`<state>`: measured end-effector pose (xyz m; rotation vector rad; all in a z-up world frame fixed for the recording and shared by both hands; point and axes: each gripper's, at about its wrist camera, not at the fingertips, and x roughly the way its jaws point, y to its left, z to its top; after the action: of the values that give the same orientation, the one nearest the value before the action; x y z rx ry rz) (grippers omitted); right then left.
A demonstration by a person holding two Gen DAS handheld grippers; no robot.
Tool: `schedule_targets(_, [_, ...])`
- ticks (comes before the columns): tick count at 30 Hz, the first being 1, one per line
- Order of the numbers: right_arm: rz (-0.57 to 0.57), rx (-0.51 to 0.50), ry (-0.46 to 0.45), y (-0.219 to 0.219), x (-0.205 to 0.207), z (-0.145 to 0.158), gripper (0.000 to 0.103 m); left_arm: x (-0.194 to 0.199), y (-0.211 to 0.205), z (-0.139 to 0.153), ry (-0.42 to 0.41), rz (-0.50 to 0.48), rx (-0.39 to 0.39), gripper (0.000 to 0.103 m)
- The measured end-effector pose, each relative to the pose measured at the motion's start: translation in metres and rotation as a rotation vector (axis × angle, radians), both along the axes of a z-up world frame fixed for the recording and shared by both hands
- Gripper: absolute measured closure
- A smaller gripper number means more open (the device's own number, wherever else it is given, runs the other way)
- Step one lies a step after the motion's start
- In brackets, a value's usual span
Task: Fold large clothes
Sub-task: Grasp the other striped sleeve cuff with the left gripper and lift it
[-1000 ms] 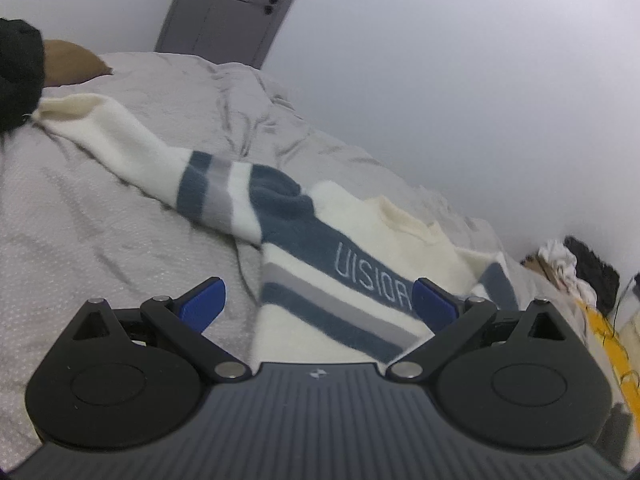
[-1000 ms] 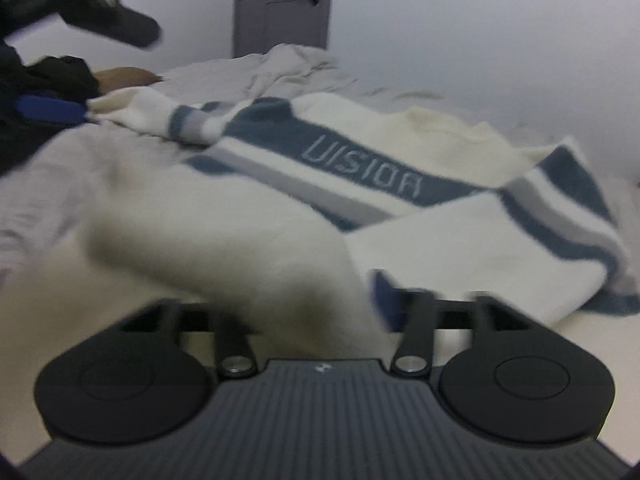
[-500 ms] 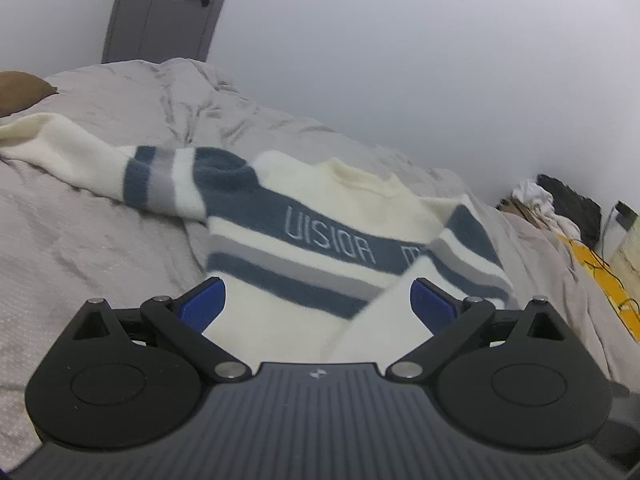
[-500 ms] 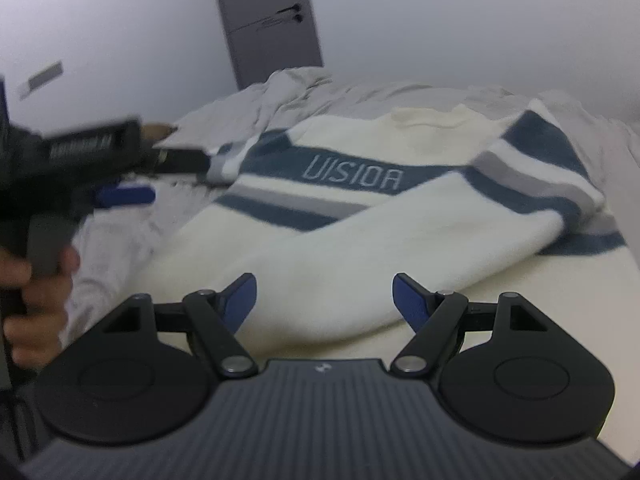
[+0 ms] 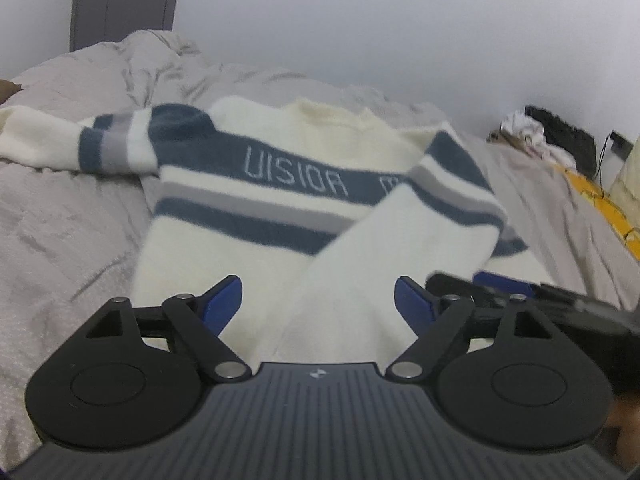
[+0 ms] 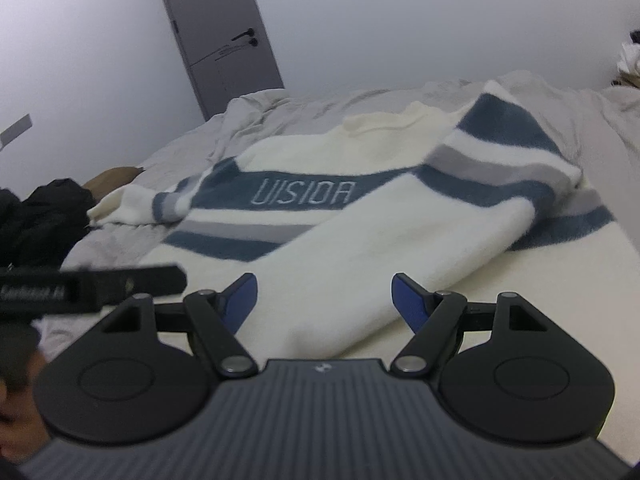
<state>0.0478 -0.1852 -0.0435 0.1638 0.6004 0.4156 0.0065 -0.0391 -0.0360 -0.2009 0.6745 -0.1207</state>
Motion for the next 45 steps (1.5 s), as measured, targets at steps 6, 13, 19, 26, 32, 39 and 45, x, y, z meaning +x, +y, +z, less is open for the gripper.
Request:
schedule_targets(6, [-0.027,-0.021,0.015,0.000,0.019,-0.019,0.044,0.011,-0.009,-0.020,0.088,-0.016,0.048,0.031])
schedule_targets(13, [-0.040,-0.052,0.053,0.005,0.026,-0.039,0.046,0.022,-0.019,-0.047,0.180,0.002,0.151,0.033])
schedule_targets(19, [-0.048,-0.046,0.057,0.003,0.025,-0.037,0.047,0.022,-0.003,-0.038,0.163,0.036,0.066,0.033])
schedule_targets(26, [-0.048,-0.046,0.052,0.001,0.021,-0.035,0.047,0.056,0.056,-0.001,0.078,0.230,-0.001,0.031])
schedule_targets(32, [-0.048,-0.048,0.049,0.002,0.021,-0.035,0.047,0.098,0.144,-0.003,0.094,0.471,-0.139,0.029])
schedule_targets(39, [-0.056,-0.022,0.051,0.000,0.022,-0.038,0.047,0.122,0.239,-0.029,0.099,0.654,-0.342,0.024])
schedule_targets(45, [-0.060,-0.013,0.053,0.002,0.026,-0.041,0.044,0.109,0.316,-0.070,0.016,0.826,-0.651,0.024])
